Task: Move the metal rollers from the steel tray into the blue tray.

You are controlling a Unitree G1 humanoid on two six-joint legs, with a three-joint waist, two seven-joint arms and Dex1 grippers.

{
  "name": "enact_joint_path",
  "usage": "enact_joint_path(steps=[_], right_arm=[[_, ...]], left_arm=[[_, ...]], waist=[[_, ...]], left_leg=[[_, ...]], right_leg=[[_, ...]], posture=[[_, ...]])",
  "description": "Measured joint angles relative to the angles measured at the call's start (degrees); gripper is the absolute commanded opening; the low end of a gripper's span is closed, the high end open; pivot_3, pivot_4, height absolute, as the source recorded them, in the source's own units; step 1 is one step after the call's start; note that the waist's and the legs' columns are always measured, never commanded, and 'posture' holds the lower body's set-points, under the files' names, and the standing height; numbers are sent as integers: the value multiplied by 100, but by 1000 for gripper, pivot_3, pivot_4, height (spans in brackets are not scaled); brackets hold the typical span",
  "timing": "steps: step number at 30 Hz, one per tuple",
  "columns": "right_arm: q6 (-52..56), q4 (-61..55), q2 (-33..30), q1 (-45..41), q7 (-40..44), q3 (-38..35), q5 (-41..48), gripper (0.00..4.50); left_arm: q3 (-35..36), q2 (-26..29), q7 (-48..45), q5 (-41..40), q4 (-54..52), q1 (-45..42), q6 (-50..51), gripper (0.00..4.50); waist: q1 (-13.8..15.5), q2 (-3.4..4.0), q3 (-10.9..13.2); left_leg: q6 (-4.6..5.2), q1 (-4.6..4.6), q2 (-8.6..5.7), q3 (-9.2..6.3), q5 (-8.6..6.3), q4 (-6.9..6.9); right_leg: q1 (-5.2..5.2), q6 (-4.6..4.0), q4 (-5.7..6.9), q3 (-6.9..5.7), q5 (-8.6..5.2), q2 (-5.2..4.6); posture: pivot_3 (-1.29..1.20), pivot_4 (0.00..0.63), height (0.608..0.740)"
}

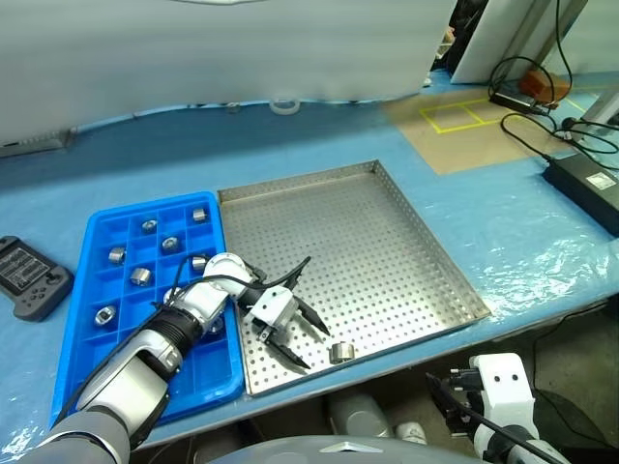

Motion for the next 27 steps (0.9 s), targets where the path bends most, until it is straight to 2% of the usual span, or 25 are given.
enact_joint_path(steps=[6,9,14,18,21,27], right_arm=[[-147,-1,-22,166,-86,126,-49,3523],[-186,-1,-57,286,-101,214,-104,3523],[-276,-2,-58,353,-187,346,-186,3523],[-371,-2,-61,467,-243,512,-240,3523],[-385,-2,-62,470,-287,522,-268,3523],[-351,-2,-90,389,-287,559,-290,3523]], left_arm=[[270,-589,29,411,603,-144,-334,3141],[372,-813,182,650,808,-233,-455,3141],[570,-1005,171,720,817,-225,-442,3141],[712,-1160,284,789,810,-227,-196,3141],[772,-1236,456,914,809,-233,-137,3141],[1018,-1276,345,399,-9,10,1527,3141]], waist=[[35,69,-41],[41,71,-42],[1,75,-46],[-5,75,-45],[-23,73,-44],[-98,64,-31]], left_leg=[[79,7,-114,-2,-47,24],[114,14,-169,-1,-68,37],[200,-35,-211,-6,-121,118],[241,-35,-266,-8,-146,128],[259,-38,-302,-32,-157,132],[266,-75,-312,-96,-162,142]], right_leg=[[63,27,-6,9,-21,-106],[103,86,-6,6,-58,-165],[112,89,-16,6,-61,-196],[132,90,-18,0,-73,-260],[152,115,-29,5,-95,-267],[158,84,-32,-6,-101,-264]], posture=[[-696,150,740],[-704,150,740],[-714,150,740],[-716,150,740],[-712,150,740],[-693,150,740]])
